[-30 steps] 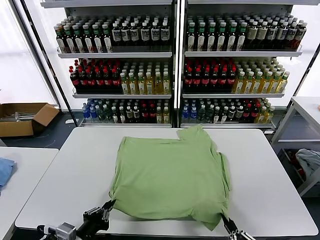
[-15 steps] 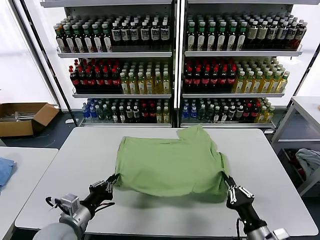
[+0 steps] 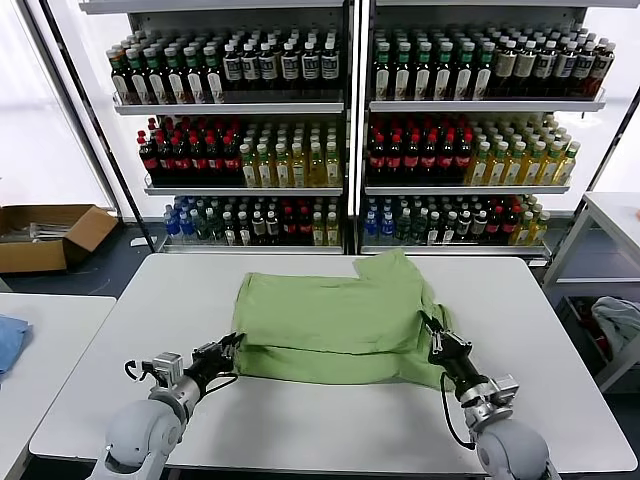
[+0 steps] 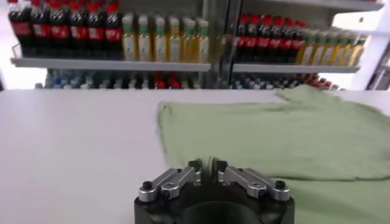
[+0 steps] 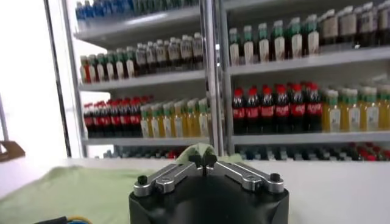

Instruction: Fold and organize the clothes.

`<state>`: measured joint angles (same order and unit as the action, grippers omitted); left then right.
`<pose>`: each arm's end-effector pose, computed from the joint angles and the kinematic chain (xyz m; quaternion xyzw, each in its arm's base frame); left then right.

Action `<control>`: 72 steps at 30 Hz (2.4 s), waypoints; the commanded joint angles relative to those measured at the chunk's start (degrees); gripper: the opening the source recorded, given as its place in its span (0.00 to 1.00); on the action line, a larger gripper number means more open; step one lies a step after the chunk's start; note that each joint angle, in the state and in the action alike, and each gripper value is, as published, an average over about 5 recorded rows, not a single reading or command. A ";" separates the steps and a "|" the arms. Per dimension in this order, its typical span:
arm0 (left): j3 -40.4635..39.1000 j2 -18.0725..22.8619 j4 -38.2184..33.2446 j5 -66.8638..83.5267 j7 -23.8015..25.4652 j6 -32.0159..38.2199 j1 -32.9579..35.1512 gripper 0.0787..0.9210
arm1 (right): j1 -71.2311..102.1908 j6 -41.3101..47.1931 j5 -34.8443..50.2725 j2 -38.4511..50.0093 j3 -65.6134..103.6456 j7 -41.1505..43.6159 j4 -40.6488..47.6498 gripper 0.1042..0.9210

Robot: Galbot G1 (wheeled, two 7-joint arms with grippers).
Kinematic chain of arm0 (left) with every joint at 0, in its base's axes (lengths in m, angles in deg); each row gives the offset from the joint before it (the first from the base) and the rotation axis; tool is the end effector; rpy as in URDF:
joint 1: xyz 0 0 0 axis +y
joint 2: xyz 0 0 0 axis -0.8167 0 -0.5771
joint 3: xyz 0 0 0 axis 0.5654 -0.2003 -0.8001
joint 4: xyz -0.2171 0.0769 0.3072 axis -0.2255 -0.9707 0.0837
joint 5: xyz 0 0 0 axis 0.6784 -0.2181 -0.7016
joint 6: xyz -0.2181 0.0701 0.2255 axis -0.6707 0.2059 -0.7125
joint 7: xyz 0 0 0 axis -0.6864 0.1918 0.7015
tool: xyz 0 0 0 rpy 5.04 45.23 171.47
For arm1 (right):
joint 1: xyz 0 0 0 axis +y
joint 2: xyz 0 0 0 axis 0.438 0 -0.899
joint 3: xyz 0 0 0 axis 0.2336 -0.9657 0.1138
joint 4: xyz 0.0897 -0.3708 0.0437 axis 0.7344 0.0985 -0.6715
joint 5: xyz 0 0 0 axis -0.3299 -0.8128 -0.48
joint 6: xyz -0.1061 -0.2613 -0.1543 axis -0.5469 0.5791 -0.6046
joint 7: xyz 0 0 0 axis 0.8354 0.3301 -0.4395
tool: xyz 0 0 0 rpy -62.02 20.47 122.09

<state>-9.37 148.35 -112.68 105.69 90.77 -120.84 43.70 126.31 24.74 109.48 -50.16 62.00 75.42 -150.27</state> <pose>0.2657 0.0971 -0.3330 -0.1158 -0.9628 0.0197 0.2434 0.2540 -0.1065 -0.3572 0.1264 -0.9896 0.0041 0.0681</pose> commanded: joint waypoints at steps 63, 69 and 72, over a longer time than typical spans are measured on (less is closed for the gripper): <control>13.74 2.65 -27.87 -2.57 -1.46 -0.65 43.81 0.01 | 52.04 7.28 -13.40 -8.51 12.87 -3.73 -34.13 0.00; 13.22 2.79 -29.38 -6.57 -0.19 -0.70 43.36 0.01 | 52.51 6.80 -13.92 -8.51 12.09 -5.21 -33.72 0.11; 13.36 1.62 -29.74 -6.22 0.02 -0.69 40.78 0.04 | 49.54 6.29 -12.36 -7.31 12.15 -5.59 -33.21 0.21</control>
<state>1.43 150.71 -137.21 103.35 89.88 -121.58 80.06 172.41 31.92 97.39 -57.30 73.82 70.26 -181.37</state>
